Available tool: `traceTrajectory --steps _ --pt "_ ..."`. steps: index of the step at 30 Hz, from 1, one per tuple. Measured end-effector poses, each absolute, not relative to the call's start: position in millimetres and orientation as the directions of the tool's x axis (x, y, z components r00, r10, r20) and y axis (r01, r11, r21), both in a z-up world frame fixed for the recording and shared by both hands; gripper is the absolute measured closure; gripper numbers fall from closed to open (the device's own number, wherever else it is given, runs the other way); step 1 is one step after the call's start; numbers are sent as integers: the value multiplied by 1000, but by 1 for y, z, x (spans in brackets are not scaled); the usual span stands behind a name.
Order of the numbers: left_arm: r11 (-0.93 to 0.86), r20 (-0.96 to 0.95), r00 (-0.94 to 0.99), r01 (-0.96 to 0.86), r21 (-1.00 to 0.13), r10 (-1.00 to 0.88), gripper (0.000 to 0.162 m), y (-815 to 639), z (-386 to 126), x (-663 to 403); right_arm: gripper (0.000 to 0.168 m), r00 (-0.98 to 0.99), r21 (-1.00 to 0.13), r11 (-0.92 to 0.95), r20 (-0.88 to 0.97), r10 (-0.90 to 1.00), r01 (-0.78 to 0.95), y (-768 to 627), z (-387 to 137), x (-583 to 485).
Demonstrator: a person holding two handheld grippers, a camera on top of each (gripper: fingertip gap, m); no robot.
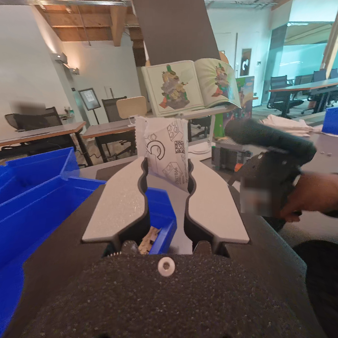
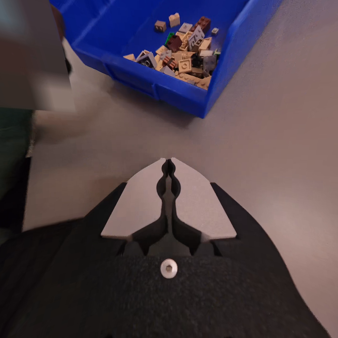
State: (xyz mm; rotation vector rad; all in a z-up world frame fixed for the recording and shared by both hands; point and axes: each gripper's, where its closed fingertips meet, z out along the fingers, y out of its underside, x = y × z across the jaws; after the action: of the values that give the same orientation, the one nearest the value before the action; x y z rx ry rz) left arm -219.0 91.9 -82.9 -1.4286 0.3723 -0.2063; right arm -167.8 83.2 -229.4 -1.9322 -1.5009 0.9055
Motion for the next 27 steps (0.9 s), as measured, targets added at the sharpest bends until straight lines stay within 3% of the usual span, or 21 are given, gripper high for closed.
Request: traceTrajectory --steps 1,12,18,26,27 --pt "132 -136 918 -93 -987 -373 121 93 -86 -213 168 157 -766 -259 -206 966 588 82 -222 -157" --pt "59 -163 765 -162 -985 -623 121 98 -128 -113 168 117 -937 -235 -211 970 258 69 -146 -49" --pt "18 -162 621 -232 -972 -767 121 92 -159 -46 168 96 -974 -212 -204 974 82 70 -106 -10" --pt "104 -198 433 -231 -967 -880 121 82 -163 29 167 168 -977 -101 -69 983 189 84 -111 19" --pt "113 -202 427 -225 -968 -882 121 84 -162 33 151 172 -978 -91 -58 983 190 85 -111 23"
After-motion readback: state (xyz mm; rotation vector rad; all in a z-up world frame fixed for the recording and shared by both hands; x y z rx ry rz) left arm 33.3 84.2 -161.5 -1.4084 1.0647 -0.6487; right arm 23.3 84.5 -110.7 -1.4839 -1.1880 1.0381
